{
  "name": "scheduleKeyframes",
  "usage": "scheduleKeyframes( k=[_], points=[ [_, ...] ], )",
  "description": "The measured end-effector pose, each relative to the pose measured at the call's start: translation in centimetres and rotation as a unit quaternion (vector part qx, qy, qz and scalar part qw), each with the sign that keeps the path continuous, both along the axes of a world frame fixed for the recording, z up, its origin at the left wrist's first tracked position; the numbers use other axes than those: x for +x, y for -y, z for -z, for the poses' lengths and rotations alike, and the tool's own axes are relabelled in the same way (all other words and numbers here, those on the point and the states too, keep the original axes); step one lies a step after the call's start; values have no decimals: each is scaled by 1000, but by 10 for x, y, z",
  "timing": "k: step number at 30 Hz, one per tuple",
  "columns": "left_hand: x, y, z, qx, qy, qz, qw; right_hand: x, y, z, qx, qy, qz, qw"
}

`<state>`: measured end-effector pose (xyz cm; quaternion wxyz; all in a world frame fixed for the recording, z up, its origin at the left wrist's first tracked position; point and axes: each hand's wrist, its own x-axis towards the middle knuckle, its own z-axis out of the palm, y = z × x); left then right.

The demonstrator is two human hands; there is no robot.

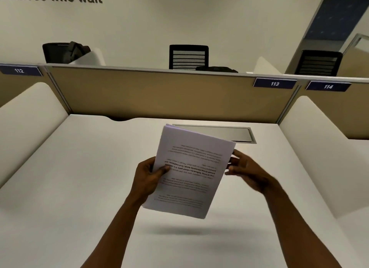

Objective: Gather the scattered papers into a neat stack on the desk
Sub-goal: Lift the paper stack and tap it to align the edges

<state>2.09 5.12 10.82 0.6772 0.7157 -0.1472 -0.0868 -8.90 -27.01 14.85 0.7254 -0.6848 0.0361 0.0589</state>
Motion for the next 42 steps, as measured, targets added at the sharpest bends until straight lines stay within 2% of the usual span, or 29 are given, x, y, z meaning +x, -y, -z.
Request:
scheduleKeyframes(
  k=[2,4,6,9,12,15,19,23,28,42],
  points=[
    [0,1,1,-29,-16,1,999,-2,-18,23,96,-16,-20,995],
    [0,5,4,-40,-26,3,999,-2,-39,38,137,-9,-39,990],
    [0,8,7,-38,-30,6,999,2,-57,46,150,-3,8,989],
    [-1,10,14,-42,-43,-8,998,10,-76,48,97,2,132,986],
    [-4,10,19,-64,-57,-19,996,15,-83,47,41,22,167,985],
    [-9,10,26,-89,-80,-24,993,16,-86,50,0,38,171,985],
    [-16,10,44,-84,-100,-42,990,11,-90,69,-29,7,170,985],
    [-23,15,59,-60,-124,-58,989,5,-96,87,-8,-15,193,981],
    [-24,15,58,-66,-129,-69,987,6,-94,85,0,0,195,981],
    [-36,20,65,-11,-139,-54,989,2,-94,113,-47,-34,209,976]
  ],
)
